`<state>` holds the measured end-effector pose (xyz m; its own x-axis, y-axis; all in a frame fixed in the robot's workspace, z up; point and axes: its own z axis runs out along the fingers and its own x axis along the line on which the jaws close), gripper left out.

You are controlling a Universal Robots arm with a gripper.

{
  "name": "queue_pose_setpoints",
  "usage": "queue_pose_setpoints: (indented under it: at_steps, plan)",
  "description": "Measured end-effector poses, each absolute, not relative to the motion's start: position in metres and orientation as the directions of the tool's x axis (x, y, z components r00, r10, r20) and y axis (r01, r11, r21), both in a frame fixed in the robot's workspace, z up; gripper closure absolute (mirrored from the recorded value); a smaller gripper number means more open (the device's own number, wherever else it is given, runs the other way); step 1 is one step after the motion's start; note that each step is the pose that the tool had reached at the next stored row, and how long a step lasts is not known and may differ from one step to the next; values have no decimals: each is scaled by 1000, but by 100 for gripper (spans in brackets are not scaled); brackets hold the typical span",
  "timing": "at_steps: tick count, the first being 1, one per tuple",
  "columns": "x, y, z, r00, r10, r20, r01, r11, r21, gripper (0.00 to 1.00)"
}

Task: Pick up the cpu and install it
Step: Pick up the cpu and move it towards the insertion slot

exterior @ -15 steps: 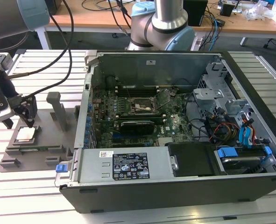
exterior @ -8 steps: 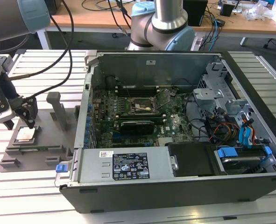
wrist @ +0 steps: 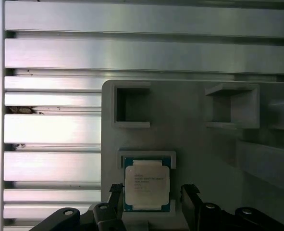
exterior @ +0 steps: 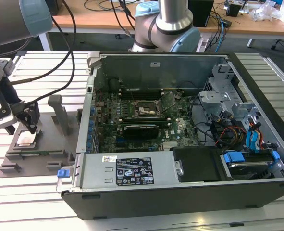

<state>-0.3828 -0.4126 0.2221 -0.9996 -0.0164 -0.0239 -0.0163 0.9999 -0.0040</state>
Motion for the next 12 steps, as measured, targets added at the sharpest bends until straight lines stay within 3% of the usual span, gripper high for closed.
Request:
queue_pose_setpoints:
  at_steps: [12]
  plan:
    - [-382, -414, 205, -1000, -20, -24, -20, 1000, -5, 40]
